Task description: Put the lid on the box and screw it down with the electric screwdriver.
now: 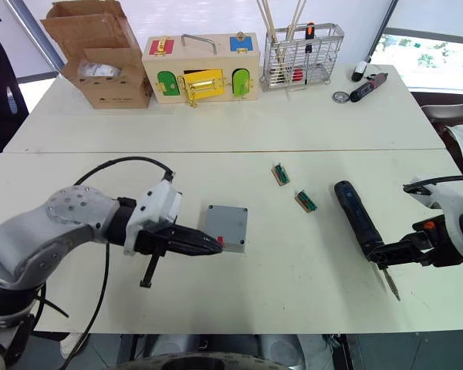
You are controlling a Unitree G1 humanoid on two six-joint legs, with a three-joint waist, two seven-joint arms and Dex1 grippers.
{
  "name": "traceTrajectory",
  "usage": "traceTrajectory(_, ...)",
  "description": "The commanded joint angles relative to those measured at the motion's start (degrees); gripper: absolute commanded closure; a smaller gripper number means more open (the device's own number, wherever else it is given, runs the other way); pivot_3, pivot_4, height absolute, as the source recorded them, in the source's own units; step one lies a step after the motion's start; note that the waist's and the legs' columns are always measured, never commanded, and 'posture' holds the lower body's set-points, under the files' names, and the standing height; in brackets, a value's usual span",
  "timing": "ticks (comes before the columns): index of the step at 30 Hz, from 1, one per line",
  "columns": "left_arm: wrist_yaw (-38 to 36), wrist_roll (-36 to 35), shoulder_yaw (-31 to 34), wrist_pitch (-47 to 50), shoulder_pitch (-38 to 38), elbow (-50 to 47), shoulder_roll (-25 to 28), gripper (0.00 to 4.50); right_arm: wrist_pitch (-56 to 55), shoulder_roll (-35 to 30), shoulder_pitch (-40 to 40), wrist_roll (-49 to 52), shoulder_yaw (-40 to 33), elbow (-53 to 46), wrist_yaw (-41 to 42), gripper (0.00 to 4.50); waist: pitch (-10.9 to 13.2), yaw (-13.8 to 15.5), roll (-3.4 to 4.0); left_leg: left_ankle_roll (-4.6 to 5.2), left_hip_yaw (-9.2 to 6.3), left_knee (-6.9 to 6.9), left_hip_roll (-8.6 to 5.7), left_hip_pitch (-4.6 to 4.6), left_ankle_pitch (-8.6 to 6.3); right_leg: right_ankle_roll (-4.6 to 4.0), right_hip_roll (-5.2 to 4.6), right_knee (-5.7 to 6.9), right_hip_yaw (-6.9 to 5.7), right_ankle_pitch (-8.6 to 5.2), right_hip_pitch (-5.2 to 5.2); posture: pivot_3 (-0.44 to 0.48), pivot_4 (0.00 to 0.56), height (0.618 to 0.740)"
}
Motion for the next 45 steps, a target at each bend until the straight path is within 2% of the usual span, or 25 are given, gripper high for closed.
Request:
traceTrajectory(1, 3.86, 0.45, -0.71, 0.04, -0.01, -2.26, -0.95, 4.42, 2.38, 2.14, -4.36, -1.33, 3.48, 2.58, -1.39, 0.00, 0.01, 0.12, -0.01, 0.00, 0.00, 0.01, 0.00, 0.00, 0.00, 0.00, 0.00, 0.00, 0.00, 0.00, 0.00, 0.000, 0.150, 0.740)
traceTrajectory(7, 5.84, 1.25, -2.14, -0.15, 0.31, -2.34, -0.27, 4.42, 2.52, 7.08, -11.02, -6.09, 11.58, 6.87, -3.85, 0.00, 0.03, 0.07, 0.00, -0.01, -0.01, 0.03, -0.04, -0.02, 0.00, 0.00, -0.02, 0.00, -0.01, 0.00, -0.01, 0.000, 0.150, 0.740)
traceTrajectory(14, 7.39, 2.01, -1.88, -0.38, 2.08, -2.99, 2.08, 4.42, 2.29, 11.28, -12.84, -10.06, 17.47, 8.04, -5.72, 0.00, 0.05, 0.05, -0.01, -0.01, -0.04, 0.02, -0.04, -0.04, 0.01, 0.00, -0.01, 0.01, -0.02, 0.00, -0.03, 0.000, 0.150, 0.740)
traceTrajectory(15, 7.59, 1.98, -1.92, -0.40, 2.13, -3.07, 2.08, 4.50, 2.12, 12.51, -13.47, -11.04, 17.54, 9.02, -6.79, 0.49, 0.04, 0.01, -0.08, -0.01, -0.04, 0.03, -0.04, -0.02, 0.01, 0.00, -0.02, 0.01, -0.02, 0.00, -0.01, 0.000, 0.150, 0.740)
traceTrajectory(17, 8.07, 1.78, -1.96, -0.31, 2.19, -3.21, 2.02, 4.50, 1.38, 13.48, -14.29, -12.17, 18.29, 9.64, -6.80, 1.05, 0.00, -0.12, -0.38, -0.01, -0.04, 0.03, -0.02, 0.06, 0.01, -0.01, 0.00, 0.01, -0.02, 0.01, 0.06, 0.000, 0.150, 0.740)
traceTrajectory(23, 8.75, 1.91, -2.32, -0.37, 2.37, -3.03, 2.07, 4.50, 3.45, 17.09, -15.11, -13.49, 18.82, 9.33, -7.94, 2.71, -0.10, -0.30, -0.67, -0.04, -0.06, 0.05, 0.01, 0.10, 0.02, -0.06, 0.02, 0.00, -0.03, 0.05, 0.11, 0.000, 0.150, 0.740)
traceTrajectory(28, 7.62, 2.98, -2.37, -1.47, 2.05, -1.19, 2.58, 4.50, 4.80, 19.01, -14.11, -13.84, 18.01, 7.98, -8.83, 2.75, -0.31, -0.34, -1.07, -0.03, -0.09, 0.05, 0.03, 0.13, 0.02, -0.07, 0.04, 0.00, -0.05, 0.06, 0.13, 0.000, 0.150, 0.740)
traceTrajectory(31, 6.09, 4.03, -1.79, -2.87, 1.98, 1.36, 3.26, 4.50, 4.78, 21.20, -14.07, -14.79, 12.98, 9.49, -10.82, 2.75, -0.40, -0.41, -1.27, -0.03, -0.11, 0.05, 0.05, 0.14, 0.02, -0.08, 0.06, 0.00, -0.07, 0.06, 0.15, 0.000, 0.150, 0.740)
traceTrajectory(35, 2.58, 3.23, 1.88, -5.11, -0.37, 10.53, 3.17, 4.50, 7.02, 25.52, -18.34, -15.89, -1.88, 11.62, -14.73, 2.75, -0.32, -0.90, -1.23, -0.12, -0.07, 0.05, 0.09, 0.16, 0.07, -0.22, 0.13, -0.01, -0.04, 0.15, 0.13, 0.000, 0.150, 0.740)
traceTrajectory(39, -1.51, 3.13, 3.16, -6.92, -4.84, 19.99, 2.19, 4.50, 7.14, 27.88, -21.98, -18.28, -18.88, 7.55, -20.65, 2.75, 0.17, 0.08, 0.31, -0.19, 0.04, 0.07, -0.03, -0.09, 0.12, -0.11, 0.06, 0.05, 0.02, 0.32, -0.15, 0.000, 0.150, 0.740)
traceTrajectory(42, -3.86, 1.99, 3.92, -6.79, -9.31, 26.50, -0.12, 4.50, 5.65, 36.28, -28.86, -17.60, -31.52, -3.20, -26.39, 2.75, 0.10, 0.74, 0.52, -0.33, 0.05, 0.14, -0.09, -1.11, 0.21, 0.01, 0.04, 0.50, 0.00, 0.26, -1.32, 0.000, 0.150, 0.740)
traceTrajectory(43, -4.40, 1.88, 3.92, -6.69, -10.62, 27.97, -0.90, 4.50, 3.53, 39.63, -30.17, -16.72, -33.79, -7.29, -27.54, 2.75, 0.10, 0.68, 0.52, -0.71, 0.10, 0.18, -0.08, -1.50, 0.42, 0.01, 0.06, 0.96, -0.01, 0.26, -1.85, 0.000, 0.150, 0.740)
traceTrajectory(45, -6.78, 3.40, 2.68, -7.75, -13.29, 31.36, -1.62, 4.50, -2.96, 50.54, -32.14, -13.96, -36.36, -17.11, -30.85, 2.75, 0.09, 0.11, 0.44, -0.74, 0.02, 0.19, 0.04, -1.84, 0.44, 0.01, 0.19, 1.07, -0.08, 0.26, -2.21, 0.000, 0.150, 0.740)
